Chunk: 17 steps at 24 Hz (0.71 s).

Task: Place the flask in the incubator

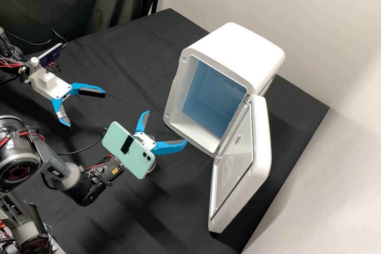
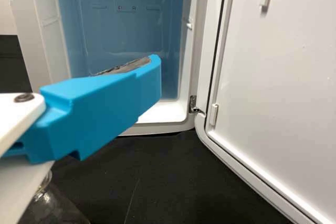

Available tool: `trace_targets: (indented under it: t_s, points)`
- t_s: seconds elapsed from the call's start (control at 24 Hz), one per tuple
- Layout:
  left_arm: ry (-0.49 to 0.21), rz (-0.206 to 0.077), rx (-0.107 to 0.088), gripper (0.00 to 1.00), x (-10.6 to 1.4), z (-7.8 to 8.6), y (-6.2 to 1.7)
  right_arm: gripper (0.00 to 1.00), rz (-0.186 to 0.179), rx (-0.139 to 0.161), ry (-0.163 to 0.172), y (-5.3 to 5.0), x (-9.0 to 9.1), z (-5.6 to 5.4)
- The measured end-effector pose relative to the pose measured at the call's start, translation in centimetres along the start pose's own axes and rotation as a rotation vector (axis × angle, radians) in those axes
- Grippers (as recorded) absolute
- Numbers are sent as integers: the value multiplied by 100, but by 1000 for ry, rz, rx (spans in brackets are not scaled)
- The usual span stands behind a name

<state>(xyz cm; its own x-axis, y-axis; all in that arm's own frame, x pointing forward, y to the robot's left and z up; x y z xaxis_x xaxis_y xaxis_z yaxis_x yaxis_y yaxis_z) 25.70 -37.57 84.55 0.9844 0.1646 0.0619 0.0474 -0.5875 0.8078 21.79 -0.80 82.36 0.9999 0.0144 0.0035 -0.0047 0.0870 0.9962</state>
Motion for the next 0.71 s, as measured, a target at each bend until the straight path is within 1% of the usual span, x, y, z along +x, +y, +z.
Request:
trace_targets:
  t_s: [0.12,0.21,0.29,0.42,0.46,0.71]
  points:
    - [0,0,0,100,0,0,0,100,-17,-17,-9,-42,-47,9]
    - [0,0,0,100,0,0,0,100,-23,-18,-13,-58,-78,10]
    - [0,0,0,100,0,0,0,100,-23,-28,-11,-61,-95,3]
    - [0,0,0,100,0,0,0,100,-34,-39,-2,-91,-127,-17]
    - [0,0,0,100,0,0,0,100,-45,-39,-1,-110,-142,-19]
    - [0,0,0,100,0,0,0,100,-79,-56,7,-166,-196,-22]
